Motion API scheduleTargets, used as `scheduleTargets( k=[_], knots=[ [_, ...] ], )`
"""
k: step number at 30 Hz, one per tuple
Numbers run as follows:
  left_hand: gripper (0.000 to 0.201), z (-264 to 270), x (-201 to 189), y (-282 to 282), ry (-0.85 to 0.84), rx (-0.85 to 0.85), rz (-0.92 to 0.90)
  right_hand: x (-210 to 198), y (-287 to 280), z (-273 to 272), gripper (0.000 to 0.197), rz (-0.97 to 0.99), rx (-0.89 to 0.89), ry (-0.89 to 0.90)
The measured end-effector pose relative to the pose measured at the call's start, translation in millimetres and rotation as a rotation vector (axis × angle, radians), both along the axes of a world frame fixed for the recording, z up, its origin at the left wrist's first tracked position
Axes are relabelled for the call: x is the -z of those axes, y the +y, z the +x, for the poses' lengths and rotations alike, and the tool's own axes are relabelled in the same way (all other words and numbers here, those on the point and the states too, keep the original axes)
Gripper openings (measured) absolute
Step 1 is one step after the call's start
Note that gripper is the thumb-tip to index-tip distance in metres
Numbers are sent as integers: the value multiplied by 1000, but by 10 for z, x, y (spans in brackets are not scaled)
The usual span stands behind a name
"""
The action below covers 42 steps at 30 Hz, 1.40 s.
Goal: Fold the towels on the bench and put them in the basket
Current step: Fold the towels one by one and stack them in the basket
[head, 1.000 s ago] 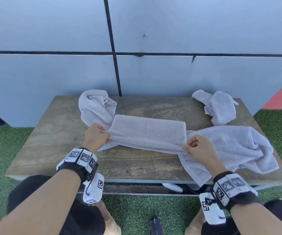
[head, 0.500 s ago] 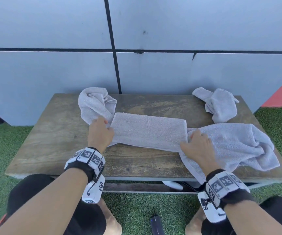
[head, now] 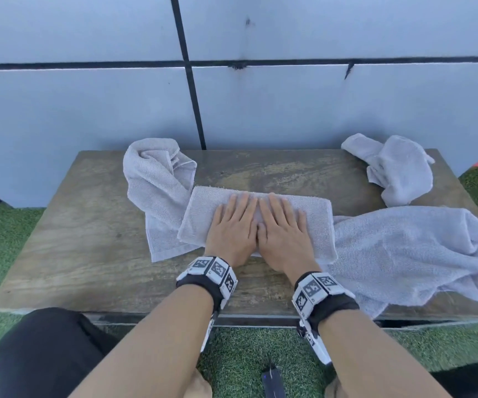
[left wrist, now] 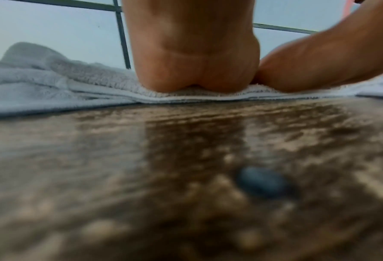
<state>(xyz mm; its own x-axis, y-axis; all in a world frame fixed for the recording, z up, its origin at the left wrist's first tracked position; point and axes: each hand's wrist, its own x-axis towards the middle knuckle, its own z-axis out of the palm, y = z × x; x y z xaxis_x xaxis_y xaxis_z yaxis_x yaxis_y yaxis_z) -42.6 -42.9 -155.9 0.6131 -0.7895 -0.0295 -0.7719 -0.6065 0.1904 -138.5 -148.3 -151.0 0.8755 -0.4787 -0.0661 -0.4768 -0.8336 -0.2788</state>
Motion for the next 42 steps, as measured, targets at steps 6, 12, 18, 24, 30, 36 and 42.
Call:
scheduleTargets(
  k=[6,12,18,24,30,36,42],
  knots=[
    [58,34,39,70,-36,-48,-56,14,-13,-14,61,-13,41,-27],
    [57,131,45,176,-44,-124,-80,27,-48,-69,66,-60,86,-29],
    [57,240,32,300,-47,-201,-89,41,-105,-149,73,-84,163,-9],
    [58,261,-7,320,-13,-200,-66,29,-159,-251,74,-103,215,-11],
    [58,292,-63,393,-17,-222,-36,15,-226,-363,74,-108,261,-15],
    [60,377,-90,467,64,-252,-22,-4,-279,-327,78,-6,382,-5],
    [77,468,-306,370,182,-382,-107,-127,-468,-285,73,92,563,-25]
  ],
)
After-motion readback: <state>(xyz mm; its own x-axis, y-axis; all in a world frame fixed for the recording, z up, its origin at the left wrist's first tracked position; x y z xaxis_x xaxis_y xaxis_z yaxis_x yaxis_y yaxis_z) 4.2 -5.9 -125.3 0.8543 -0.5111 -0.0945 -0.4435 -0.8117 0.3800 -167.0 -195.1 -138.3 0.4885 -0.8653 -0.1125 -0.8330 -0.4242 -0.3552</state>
